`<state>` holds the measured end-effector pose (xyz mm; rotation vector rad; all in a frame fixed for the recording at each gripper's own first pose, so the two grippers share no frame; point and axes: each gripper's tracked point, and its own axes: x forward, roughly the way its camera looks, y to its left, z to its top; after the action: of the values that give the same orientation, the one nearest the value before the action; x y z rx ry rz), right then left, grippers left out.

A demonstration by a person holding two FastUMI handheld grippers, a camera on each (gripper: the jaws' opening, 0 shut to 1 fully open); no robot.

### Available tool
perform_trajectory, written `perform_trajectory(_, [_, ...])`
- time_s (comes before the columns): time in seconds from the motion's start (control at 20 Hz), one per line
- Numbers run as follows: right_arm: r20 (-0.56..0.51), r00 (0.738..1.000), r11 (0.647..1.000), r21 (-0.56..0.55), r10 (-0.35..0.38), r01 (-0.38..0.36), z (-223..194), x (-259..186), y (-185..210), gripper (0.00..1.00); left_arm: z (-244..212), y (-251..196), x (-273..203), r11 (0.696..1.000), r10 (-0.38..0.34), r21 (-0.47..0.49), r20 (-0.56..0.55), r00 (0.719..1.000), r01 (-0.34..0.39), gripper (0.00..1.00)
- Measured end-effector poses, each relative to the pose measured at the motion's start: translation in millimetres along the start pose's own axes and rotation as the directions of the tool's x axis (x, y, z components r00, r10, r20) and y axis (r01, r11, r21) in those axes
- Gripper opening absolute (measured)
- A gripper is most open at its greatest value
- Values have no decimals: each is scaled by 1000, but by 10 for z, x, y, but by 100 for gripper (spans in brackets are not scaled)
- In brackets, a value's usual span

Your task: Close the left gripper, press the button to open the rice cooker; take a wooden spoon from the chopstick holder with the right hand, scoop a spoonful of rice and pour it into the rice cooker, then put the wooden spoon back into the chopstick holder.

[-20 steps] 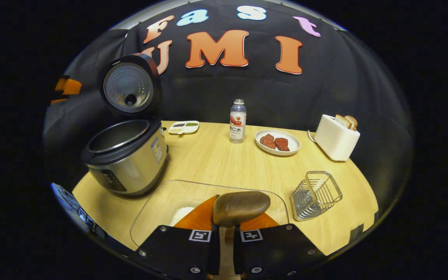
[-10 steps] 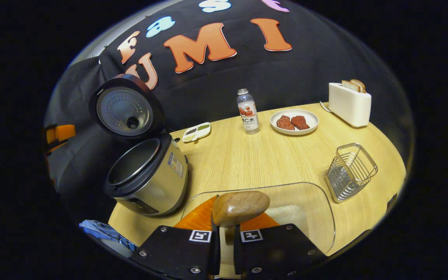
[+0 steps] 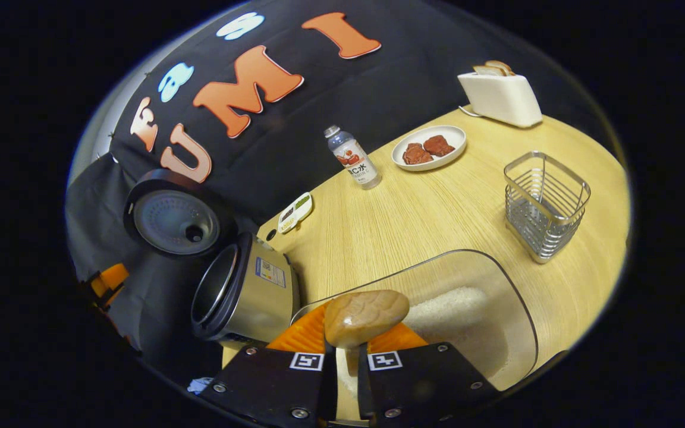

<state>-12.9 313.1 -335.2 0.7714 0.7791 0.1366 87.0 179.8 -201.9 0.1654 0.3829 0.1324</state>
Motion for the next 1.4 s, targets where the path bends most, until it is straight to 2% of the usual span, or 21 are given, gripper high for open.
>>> perform_trajectory(0.25, [-47, 997, 990, 134, 56, -50, -45, 42, -68, 13, 40, -65, -22, 1000, -1, 3, 6, 1000, 1, 80])
perform_trajectory(0.55, [-89, 981, 969, 196, 170, -150, 14, -23, -32, 13, 158, -183, -190, 1000, 23, 2, 30, 999, -23, 80])
perform_trajectory(0.85, [-42, 969, 931, 291, 243, -221, 454, -233, -227, 13, 320, -345, -277, 999, 36, -16, 57, 998, -35, 80])
perform_trajectory(1.15, [41, 953, 843, 457, 300, -285, 957, -507, -408, 13, 409, -480, -380, 999, 43, -35, 73, 996, -41, 80])
perform_trajectory(1.4, [73, 919, 777, 511, 387, -367, 1275, -640, -177, 13, 576, -466, -528, 997, 61, -61, 122, 991, -54, 80])
